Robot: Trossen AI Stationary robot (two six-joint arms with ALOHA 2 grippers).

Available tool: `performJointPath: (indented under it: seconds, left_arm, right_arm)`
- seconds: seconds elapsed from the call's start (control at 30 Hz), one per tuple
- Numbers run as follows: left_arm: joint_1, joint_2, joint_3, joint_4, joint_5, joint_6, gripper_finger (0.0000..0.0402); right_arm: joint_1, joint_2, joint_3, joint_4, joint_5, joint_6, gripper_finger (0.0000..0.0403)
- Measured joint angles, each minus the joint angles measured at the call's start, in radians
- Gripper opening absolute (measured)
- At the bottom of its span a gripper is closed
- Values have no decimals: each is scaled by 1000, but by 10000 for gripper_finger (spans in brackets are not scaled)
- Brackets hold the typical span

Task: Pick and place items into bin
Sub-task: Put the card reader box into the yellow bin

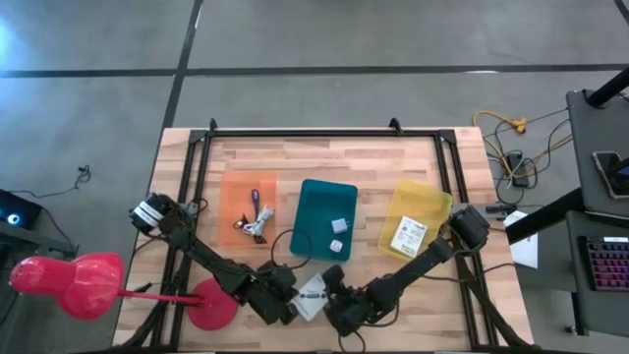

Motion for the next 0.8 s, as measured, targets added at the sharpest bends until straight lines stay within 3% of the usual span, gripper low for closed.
performJointPath:
  seconds: [0.27,0.47,0.67,0.8]
  left_arm:
    - [5,1,-2,31,5,1,0]
    - [3,1,-3,35,37,10,0]
    - [3,1,-2,70,63,34,0]
    - [11,6,-4,60,36,37,0]
  right_arm:
    - [-30,-3,-18,15,-4,-75,178]
    - [-22,7,19,24,178,-216,175]
    - [-30,-3,93,60,267,-209,173]
    - [-35,-7,137,83,245,-199,172]
